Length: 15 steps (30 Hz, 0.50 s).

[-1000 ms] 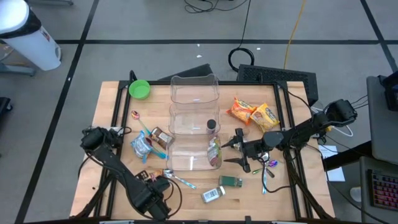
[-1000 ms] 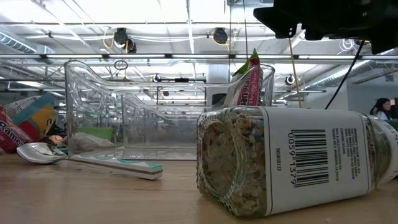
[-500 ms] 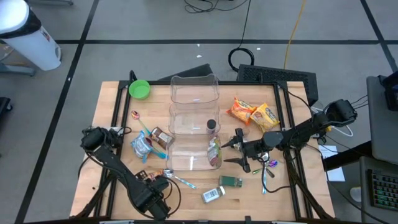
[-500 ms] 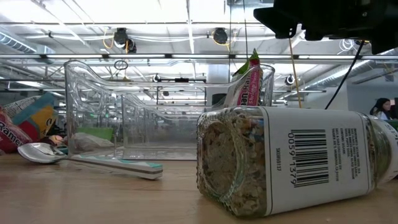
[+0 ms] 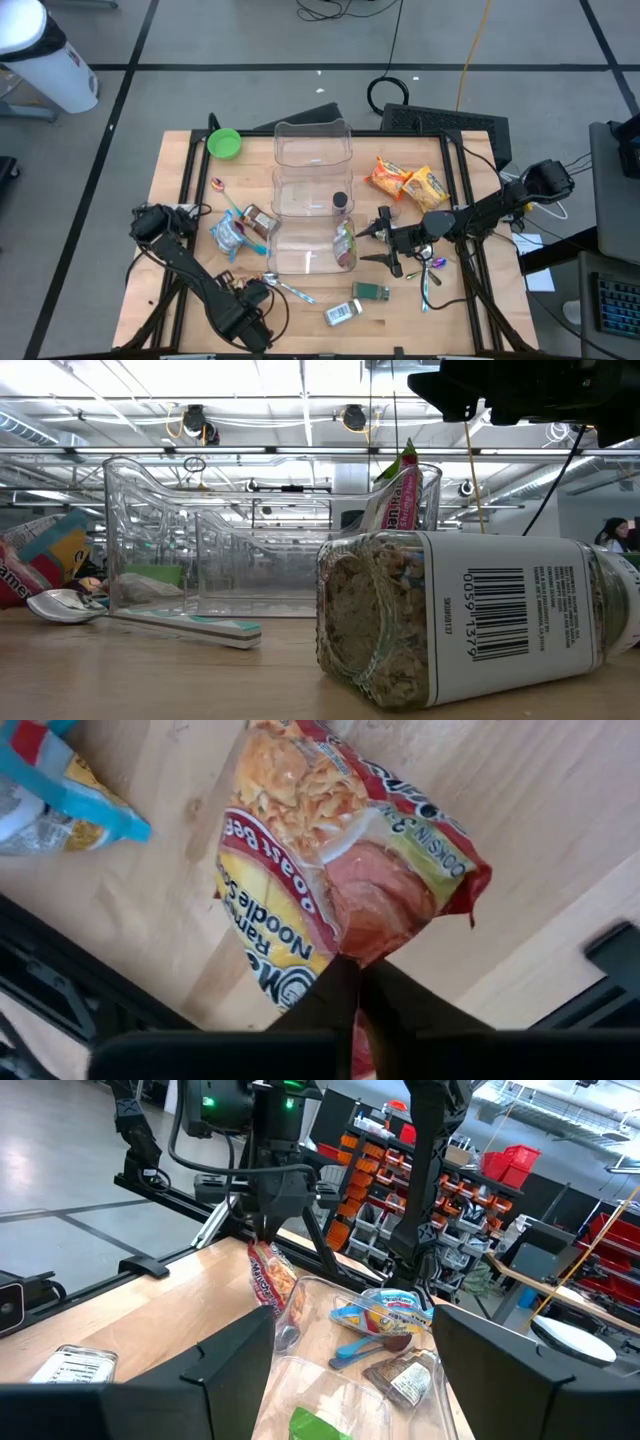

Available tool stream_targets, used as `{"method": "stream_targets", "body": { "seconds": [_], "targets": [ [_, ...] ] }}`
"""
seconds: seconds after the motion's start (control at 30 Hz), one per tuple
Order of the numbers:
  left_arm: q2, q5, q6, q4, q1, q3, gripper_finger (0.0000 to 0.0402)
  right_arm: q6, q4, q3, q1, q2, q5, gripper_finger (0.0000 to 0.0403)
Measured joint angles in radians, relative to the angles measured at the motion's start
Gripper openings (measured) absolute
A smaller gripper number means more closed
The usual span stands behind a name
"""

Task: Pick & Place Food Item
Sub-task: Put the red noodle pack into the bottom transparent bin

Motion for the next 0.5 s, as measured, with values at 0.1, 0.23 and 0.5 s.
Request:
{"method": "stream_targets", "body": {
  "seconds": [0.1,0.23,0.5],
  "targets": [
    [0.000,0.000,0.009,-0.028,0.000,0.000,0.0010,0.000,0.000,0.000,0.000,0.000,0.000,0.0263],
    [0.001,0.035,0.044,-0.076,0.002,0.004,0.0005,0.000,0.001,0.000,0.000,0.000,0.000,0.0263],
    [-0.055,0.079,0.051,-0.133,0.008,0.040,0.0005,-0.012,0.011,0.000,0.001,0.000,-0.007,0.0263]
  ]
}}
